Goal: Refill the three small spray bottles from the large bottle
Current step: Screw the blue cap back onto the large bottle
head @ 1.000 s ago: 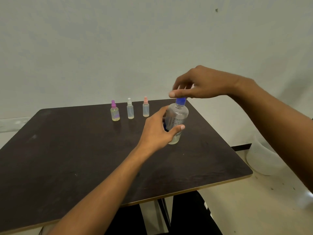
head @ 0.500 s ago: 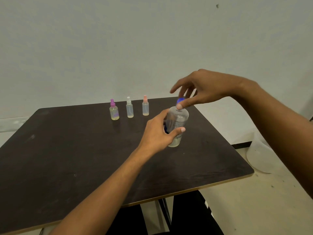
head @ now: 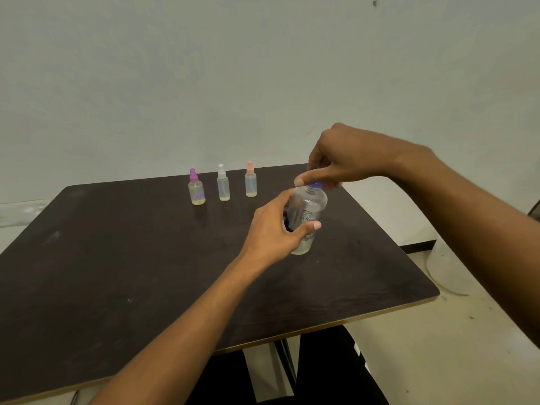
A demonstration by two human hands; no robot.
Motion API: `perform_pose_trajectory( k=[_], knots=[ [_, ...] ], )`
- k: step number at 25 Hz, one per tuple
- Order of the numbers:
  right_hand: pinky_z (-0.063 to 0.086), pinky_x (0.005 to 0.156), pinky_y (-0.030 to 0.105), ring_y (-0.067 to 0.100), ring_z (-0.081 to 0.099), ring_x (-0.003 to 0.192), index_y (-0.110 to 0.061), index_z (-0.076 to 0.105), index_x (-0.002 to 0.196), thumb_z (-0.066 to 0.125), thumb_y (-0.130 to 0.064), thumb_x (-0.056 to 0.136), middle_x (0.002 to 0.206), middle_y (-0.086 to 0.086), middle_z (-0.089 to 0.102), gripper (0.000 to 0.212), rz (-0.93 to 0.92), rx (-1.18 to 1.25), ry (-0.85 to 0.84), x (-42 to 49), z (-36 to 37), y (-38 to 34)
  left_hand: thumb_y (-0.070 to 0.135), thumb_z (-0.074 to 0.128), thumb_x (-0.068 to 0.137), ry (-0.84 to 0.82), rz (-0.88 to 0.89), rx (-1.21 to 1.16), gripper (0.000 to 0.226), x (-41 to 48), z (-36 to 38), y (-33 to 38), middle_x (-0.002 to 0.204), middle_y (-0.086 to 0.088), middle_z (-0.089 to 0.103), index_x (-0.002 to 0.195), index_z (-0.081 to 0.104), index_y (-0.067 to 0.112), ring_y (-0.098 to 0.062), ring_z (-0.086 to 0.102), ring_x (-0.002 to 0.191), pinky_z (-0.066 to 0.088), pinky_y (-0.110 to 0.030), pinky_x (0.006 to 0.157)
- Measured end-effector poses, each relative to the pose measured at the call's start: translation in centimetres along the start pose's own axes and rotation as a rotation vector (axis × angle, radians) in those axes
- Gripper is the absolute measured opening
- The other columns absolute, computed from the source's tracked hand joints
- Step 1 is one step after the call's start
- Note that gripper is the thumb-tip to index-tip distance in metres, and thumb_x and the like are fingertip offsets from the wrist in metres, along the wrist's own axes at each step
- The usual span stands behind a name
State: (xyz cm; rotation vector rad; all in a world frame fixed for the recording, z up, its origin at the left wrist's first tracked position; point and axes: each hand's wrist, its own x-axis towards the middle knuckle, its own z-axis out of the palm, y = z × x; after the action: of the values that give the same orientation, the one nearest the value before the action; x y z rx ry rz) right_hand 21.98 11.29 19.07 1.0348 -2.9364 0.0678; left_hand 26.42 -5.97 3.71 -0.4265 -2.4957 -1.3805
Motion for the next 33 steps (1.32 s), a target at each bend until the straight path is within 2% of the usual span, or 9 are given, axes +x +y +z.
perform_pose_trajectory(
  k=[2,4,6,9,14,18,22,28,33],
  knots=[
    [0.055,0.091,0.02,0.006,0.075,0.103,-0.019,0.06,0.146,0.07,-0.067,0.079,0.123,-0.01,0.074,0.083,-0.052,0.068,0.052,-0.3,-0.6,0.6,0.048,0.083,0.084,0.0,0.001,-0.001,0.076,0.1,0.0,-0.2,0.14,0.006,0.065,0.149,0.048,0.031,-0.012,0.064,0.123,0.047,-0.015,0.09],
    [0.058,0.093,0.021,0.003,0.072,0.107,-0.029,0.062,0.142,0.081,-0.044,0.084,0.129,-0.015,0.069,0.062,-0.124,0.141,-0.008,-0.7,-1.3,1.0,0.049,0.082,0.084,0.003,0.006,0.009,0.077,0.3,0.1,-0.2,0.141,0.006,0.064,0.15,0.047,0.031,-0.009,0.062,0.121,0.05,-0.02,0.094],
    [0.06,0.092,0.024,0.003,0.072,0.102,-0.033,0.075,0.122,0.082,-0.03,0.089,0.115,-0.016,0.075,0.035,-0.171,0.08,-0.046,-0.6,-1.1,1.4,0.05,0.083,0.084,0.007,0.013,0.019,0.078,0.5,0.2,-0.2,0.141,0.006,0.064,0.151,0.047,0.031,-0.008,0.062,0.12,0.051,-0.021,0.094],
    [0.055,0.077,0.016,-0.004,0.071,0.081,-0.028,0.081,0.106,0.08,-0.04,0.089,0.087,-0.019,0.076,0.021,-0.116,0.033,-0.004,-0.1,-0.1,1.4,0.05,0.083,0.083,0.003,0.023,0.028,0.077,0.6,0.4,-0.3,0.139,0.006,0.065,0.15,0.048,0.031,-0.011,0.063,0.122,0.051,-0.02,0.094],
    [0.056,0.059,0.024,0.008,0.068,0.052,-0.018,0.077,0.082,0.057,-0.074,0.085,0.059,-0.006,0.071,0.059,0.025,0.04,0.13,0.0,2.5,0.8,0.051,0.083,0.083,0.011,-0.003,0.023,0.077,0.4,0.6,-0.7,0.139,0.006,0.065,0.148,0.049,0.03,-0.012,0.064,0.122,0.044,-0.011,0.088],
    [0.055,0.079,0.018,0.006,0.071,0.086,-0.023,0.071,0.133,0.061,-0.074,0.083,0.107,-0.008,0.076,0.072,-0.005,0.086,0.242,-0.7,3.0,2.1,0.05,0.084,0.083,0.014,0.003,0.028,0.079,0.8,0.3,-1.0,0.14,0.006,0.064,0.15,0.048,0.031,-0.011,0.063,0.123,0.044,-0.011,0.088],
    [0.051,0.076,0.002,-0.006,0.067,0.092,-0.028,0.075,0.125,0.079,-0.033,0.089,0.116,-0.014,0.073,0.037,-0.135,0.17,0.139,-1.2,1.8,3.0,0.05,0.083,0.083,0.001,-0.004,0.041,0.082,1.2,0.4,-0.9,0.144,0.004,0.062,0.153,0.045,0.03,-0.014,0.061,0.127,0.045,-0.017,0.093],
    [0.056,0.063,0.026,0.005,0.068,0.067,-0.022,0.077,0.092,0.062,-0.075,0.077,0.072,-0.01,0.071,0.057,-0.021,0.076,0.214,-0.5,3.0,2.5,0.05,0.085,0.081,-0.005,-0.002,0.022,0.078,0.8,1.0,-0.7,0.137,0.007,0.066,0.148,0.049,0.034,0.0,0.057,0.111,0.042,-0.005,0.082],
    [0.048,0.068,0.012,-0.004,0.068,0.078,-0.029,0.069,0.124,0.063,-0.079,0.074,0.096,-0.013,0.071,0.071,0.133,0.294,0.292,-2.1,5.0,2.9,0.046,0.086,0.082,0.012,-0.018,-0.034,0.08,1.2,0.8,-0.6,0.138,0.005,0.067,0.151,0.049,0.031,-0.005,0.061,0.118,0.049,-0.016,0.094]
  ],
)
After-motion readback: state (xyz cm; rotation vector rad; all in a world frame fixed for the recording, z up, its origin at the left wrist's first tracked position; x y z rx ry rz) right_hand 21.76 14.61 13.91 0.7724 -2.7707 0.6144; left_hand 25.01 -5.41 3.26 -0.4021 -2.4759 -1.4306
